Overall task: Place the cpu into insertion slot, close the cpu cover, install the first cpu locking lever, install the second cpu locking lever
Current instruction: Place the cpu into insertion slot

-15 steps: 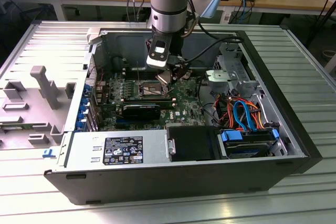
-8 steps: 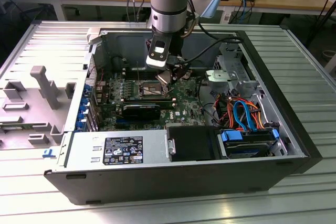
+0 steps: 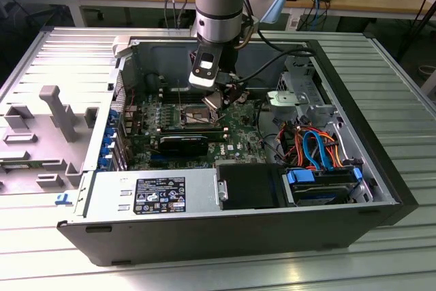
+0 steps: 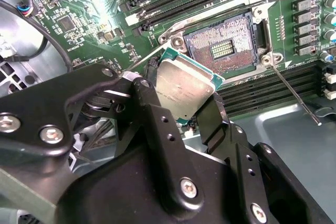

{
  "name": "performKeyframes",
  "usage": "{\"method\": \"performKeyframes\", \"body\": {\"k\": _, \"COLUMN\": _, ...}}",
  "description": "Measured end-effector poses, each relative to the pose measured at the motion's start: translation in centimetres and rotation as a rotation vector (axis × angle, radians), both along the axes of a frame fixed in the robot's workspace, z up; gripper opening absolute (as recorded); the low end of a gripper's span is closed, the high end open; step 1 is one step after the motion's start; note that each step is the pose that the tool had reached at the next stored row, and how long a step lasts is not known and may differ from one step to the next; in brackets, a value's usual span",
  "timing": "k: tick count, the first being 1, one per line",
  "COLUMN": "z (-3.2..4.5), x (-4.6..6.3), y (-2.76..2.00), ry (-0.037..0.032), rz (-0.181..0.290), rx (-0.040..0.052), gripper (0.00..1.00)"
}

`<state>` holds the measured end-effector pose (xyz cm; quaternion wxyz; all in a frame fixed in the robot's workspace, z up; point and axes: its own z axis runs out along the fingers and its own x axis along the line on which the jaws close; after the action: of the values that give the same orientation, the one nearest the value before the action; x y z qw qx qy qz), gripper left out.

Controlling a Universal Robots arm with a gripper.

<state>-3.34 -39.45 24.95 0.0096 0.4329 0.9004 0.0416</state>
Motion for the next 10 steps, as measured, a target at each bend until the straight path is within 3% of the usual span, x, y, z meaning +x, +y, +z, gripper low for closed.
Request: {"method": "performKeyframes", "body": {"k": 10, "z": -0.02, "x": 0.0, "y": 0.0, "ry": 0.0, "rz": -0.013, "rx": 0.0, "gripper": 0.54}}
